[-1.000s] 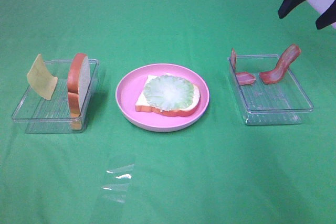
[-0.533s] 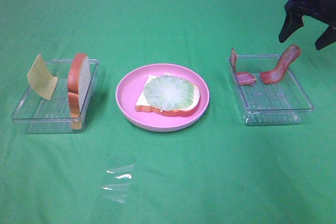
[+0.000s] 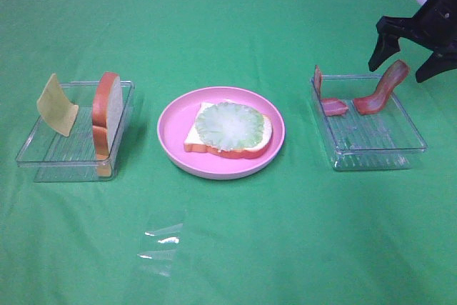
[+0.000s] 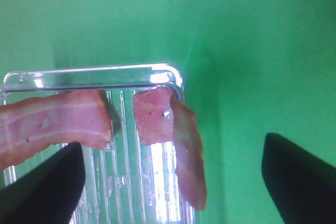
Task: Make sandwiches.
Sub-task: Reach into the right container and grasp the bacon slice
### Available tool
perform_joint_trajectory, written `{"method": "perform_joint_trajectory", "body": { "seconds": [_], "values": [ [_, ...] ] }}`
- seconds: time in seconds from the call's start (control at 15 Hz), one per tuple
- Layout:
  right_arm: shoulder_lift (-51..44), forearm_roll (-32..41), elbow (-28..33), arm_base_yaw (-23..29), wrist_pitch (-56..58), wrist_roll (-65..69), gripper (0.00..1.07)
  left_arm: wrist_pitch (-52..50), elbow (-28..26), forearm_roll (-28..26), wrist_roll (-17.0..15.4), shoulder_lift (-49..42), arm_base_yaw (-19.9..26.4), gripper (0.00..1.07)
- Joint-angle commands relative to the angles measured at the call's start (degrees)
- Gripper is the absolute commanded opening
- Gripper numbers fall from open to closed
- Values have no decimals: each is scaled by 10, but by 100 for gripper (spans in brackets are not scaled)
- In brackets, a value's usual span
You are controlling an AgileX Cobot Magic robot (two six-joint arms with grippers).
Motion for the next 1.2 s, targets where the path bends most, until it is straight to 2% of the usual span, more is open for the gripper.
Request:
{"method": "perform_joint_trajectory", "body": {
  "seconds": [0.07, 0.2, 0.33, 0.47, 0.6, 1.07, 1.2],
  "values": [
    [9, 8, -2, -2, -2, -13, 86, -6, 0, -5, 0, -8, -2, 98],
    [14, 9, -2, -2, -3, -13, 82, -6, 0, -5, 0, -8, -2, 98],
    [17, 10, -2, -2, -3, -13, 73, -6, 0, -5, 0, -8, -2, 98],
    [17, 10, -2, -2, -10, -12, 59, -6, 0, -5, 0, -8, -2, 98],
    [17, 10, -2, -2, -12, -12, 54, -6, 0, -5, 0, -8, -2, 98],
    [16, 8, -2, -2, -5, -15, 51, -6, 0, -5, 0, -8, -2, 98],
    [16, 3, -2, -2, -7, -15, 32, -6, 0, -5, 0, -8, -2, 98]
  ]
}}
